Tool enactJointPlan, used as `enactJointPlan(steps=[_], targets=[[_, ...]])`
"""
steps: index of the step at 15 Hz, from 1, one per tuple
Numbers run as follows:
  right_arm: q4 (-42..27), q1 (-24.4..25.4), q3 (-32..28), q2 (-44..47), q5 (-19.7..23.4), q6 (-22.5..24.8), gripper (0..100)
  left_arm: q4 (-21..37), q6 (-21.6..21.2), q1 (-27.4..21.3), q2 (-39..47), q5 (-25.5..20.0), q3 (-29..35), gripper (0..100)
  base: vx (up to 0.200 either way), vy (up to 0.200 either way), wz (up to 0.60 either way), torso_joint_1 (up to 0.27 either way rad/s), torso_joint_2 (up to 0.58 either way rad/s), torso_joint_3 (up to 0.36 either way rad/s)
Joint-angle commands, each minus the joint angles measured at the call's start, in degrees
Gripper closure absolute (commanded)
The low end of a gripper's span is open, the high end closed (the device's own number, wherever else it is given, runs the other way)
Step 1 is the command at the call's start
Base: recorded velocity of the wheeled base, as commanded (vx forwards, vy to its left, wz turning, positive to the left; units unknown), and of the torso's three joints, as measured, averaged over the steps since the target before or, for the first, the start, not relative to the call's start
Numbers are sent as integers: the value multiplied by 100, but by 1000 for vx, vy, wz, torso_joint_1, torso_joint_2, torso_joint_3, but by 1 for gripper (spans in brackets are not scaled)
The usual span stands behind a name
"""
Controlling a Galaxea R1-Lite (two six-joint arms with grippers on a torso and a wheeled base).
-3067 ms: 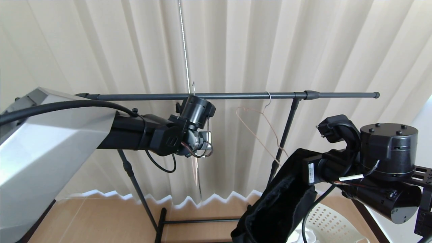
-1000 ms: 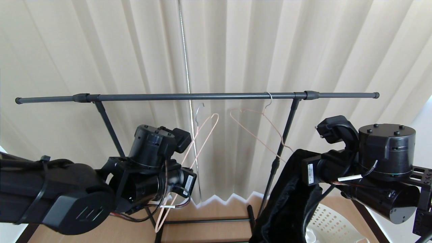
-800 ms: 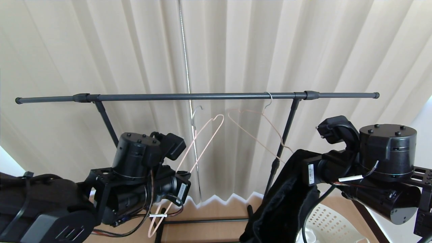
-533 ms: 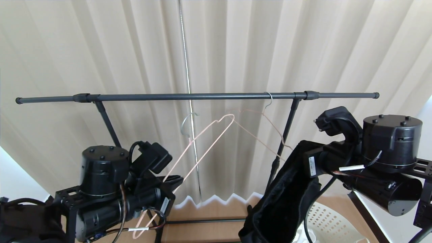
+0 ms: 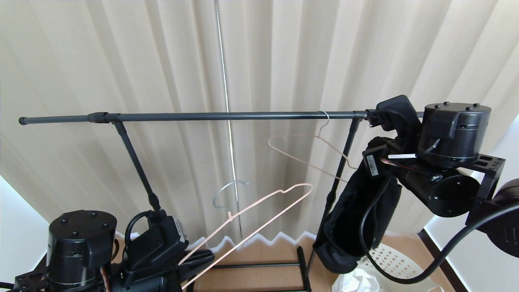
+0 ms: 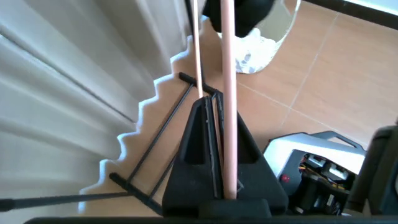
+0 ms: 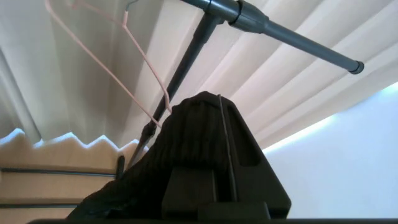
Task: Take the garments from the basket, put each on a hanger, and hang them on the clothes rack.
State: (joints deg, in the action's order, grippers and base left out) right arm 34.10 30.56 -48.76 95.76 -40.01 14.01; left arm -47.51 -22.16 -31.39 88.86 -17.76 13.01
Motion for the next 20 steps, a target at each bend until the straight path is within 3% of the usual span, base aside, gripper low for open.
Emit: enactJointPlan(steps=[1, 7, 10, 13, 14, 16, 20], targets=[[0, -6, -213, 312, -60, 6, 100, -4, -7, -210, -105, -52, -70, 100, 0, 0, 0, 0, 0, 0], [9, 99, -265, 330, -68, 6, 100, -13, 133, -711, 334, -61, 316, 100, 0, 0, 0, 0, 0, 0], [9, 336, -257, 303, -209, -3, 100, -13, 678, -798, 606, -26, 791, 100, 0, 0, 0, 0, 0, 0], [9, 503, -239, 294, -218, -38, 100, -13, 933, -825, 782, 54, 1055, 100, 0, 0, 0, 0, 0, 0], [9, 644, -195, 294, -218, -56, 100, -48, 1162, -895, 1002, 264, 1354, 100, 0, 0, 0, 0, 0, 0], [9, 767, -177, 294, -227, -109, 100, -356, 1381, -974, 1213, 519, 1450, 100, 0, 0, 0, 0, 0, 0], [9, 1101, -134, 294, -235, -205, 100, -1059, 1434, -1018, 1644, 757, 1389, 100, 0, 0, 0, 0, 0, 0]])
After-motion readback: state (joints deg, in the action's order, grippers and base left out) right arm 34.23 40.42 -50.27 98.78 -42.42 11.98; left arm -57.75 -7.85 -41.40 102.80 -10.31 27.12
